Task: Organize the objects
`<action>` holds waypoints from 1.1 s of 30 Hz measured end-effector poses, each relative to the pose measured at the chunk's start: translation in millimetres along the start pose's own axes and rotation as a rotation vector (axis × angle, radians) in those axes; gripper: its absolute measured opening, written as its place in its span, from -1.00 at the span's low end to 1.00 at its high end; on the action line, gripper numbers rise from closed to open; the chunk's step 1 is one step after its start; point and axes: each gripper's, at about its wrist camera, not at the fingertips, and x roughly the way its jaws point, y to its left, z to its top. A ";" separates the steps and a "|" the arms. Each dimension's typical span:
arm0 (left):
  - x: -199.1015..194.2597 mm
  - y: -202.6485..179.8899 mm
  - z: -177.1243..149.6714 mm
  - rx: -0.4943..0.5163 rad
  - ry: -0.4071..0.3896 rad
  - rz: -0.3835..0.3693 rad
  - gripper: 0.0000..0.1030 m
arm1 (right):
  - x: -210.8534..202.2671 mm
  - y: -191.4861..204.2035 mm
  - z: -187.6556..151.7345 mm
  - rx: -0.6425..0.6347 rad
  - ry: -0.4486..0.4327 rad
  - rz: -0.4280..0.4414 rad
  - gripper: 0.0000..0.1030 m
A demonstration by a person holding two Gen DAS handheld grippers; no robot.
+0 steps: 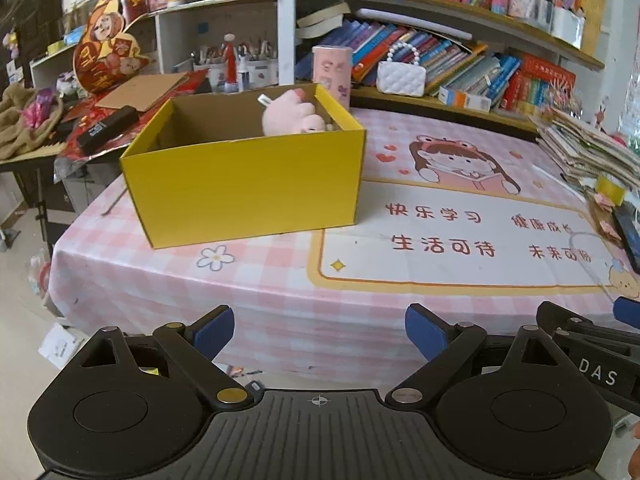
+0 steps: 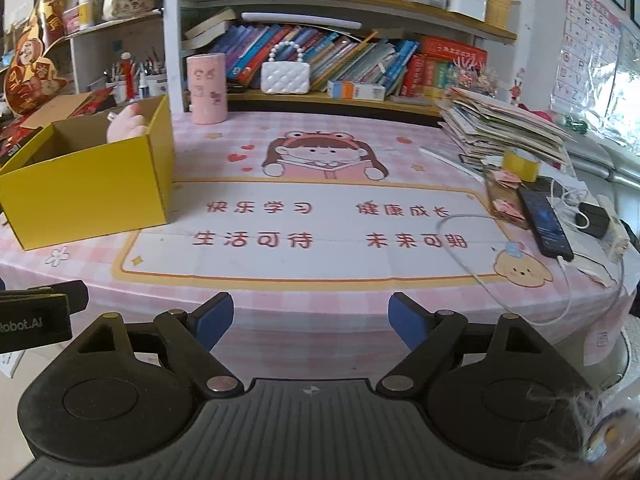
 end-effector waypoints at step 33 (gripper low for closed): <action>-6.7 -25.7 -2.0 0.076 0.014 0.043 0.94 | -10.6 -14.3 -6.1 0.021 0.006 -0.016 0.97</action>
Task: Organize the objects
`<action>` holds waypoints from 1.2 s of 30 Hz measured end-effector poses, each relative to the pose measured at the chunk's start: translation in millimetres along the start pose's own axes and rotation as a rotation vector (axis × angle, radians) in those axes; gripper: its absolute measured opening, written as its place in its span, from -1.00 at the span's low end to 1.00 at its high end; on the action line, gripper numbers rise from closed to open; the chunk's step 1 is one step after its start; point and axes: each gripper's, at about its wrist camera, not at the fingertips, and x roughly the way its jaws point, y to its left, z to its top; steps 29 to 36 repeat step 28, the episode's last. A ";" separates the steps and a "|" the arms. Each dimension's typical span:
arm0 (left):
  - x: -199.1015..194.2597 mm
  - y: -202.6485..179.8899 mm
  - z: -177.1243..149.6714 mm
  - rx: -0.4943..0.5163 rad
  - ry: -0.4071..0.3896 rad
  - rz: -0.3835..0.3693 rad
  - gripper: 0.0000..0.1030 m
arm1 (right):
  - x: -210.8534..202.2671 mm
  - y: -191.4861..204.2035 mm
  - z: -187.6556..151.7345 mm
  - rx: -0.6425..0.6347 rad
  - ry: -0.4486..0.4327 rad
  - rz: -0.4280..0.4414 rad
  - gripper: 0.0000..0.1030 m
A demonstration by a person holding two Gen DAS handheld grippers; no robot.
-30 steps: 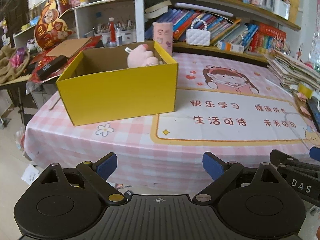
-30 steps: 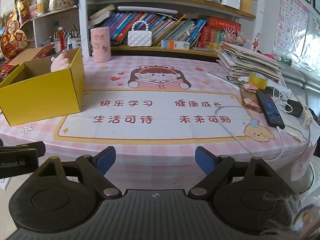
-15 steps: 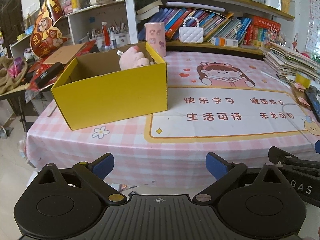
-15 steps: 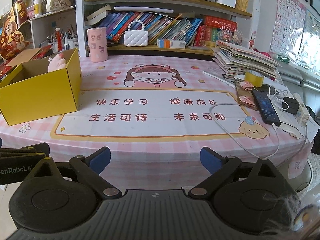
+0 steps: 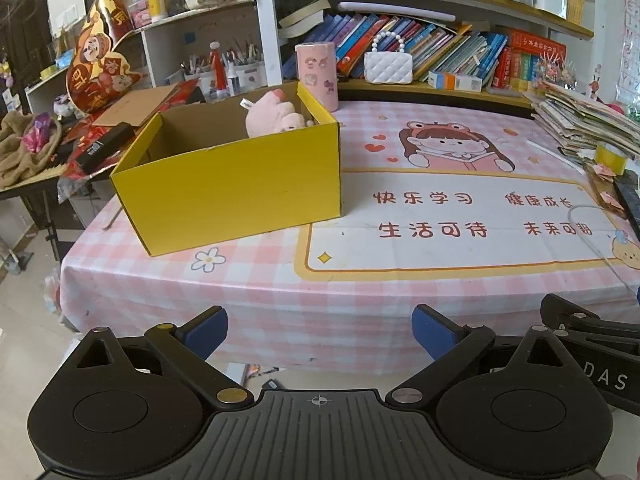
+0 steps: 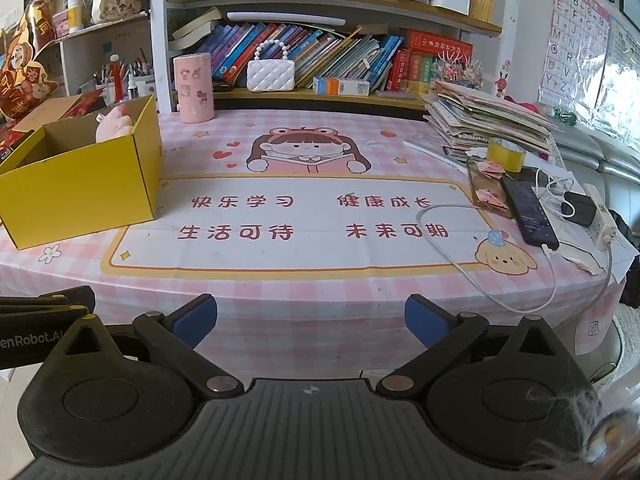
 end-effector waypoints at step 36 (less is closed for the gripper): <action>13.6 -0.1 3.2 -0.028 0.027 0.001 0.96 | 15.1 2.2 7.1 -0.022 0.031 -0.002 0.99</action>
